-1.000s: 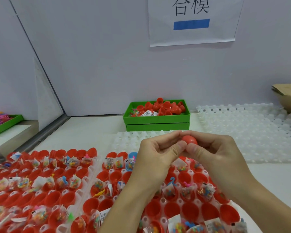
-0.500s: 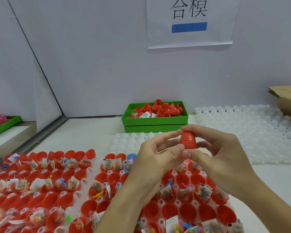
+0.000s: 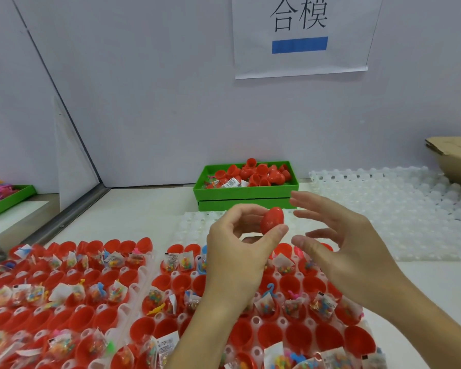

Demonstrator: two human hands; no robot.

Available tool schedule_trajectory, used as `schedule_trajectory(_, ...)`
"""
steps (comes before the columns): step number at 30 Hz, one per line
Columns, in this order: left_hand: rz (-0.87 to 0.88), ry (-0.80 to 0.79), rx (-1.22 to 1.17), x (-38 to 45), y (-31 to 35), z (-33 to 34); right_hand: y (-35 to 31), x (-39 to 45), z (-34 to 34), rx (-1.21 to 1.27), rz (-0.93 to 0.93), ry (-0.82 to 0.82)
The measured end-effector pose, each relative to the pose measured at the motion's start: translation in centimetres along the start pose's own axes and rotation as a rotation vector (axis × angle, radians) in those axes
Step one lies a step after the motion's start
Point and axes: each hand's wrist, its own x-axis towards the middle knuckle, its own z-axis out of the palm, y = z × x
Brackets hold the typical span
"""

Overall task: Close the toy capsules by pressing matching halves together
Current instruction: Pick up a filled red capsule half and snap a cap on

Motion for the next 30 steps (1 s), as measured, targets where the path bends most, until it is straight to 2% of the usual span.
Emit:
schedule_trajectory(3, -0.014, -0.032, -0.051, -0.1, 0.1, 0.2, 0.0, 0.0, 0.0, 0.016, 0.034, 0.009)
schedule_trajectory(8, -0.374, -0.167, -0.808, -0.1, 0.9, -0.2, -0.3, 0.1, -0.2, 0.098, 0.078, 0.030)
schedule_trajectory(11, -0.407, -0.222, -0.925, -0.2, 1.2, -0.4, -0.4, 0.2, -0.2, 0.144, 0.097, 0.028)
schedule_trajectory(16, -0.307, -0.221, -0.823, -0.2, 1.1, 0.0, -0.6, 0.1, -0.1, 0.184, 0.094, 0.026)
schedule_trajectory(21, -0.093, -0.217, -0.452, -0.4, 0.8, 0.4, -1.4, -0.1, 0.2, 0.314, 0.083, 0.042)
schedule_trajectory(24, -0.021, -0.200, -0.268, -0.5, 0.8, 0.4, -1.9, -0.1, 0.4, 0.353, 0.118, 0.044)
schedule_trajectory(30, -0.011, -0.210, -0.249, -0.5, 0.7, 0.2, -1.7, 0.2, 0.0, 0.535, 0.270, 0.052)
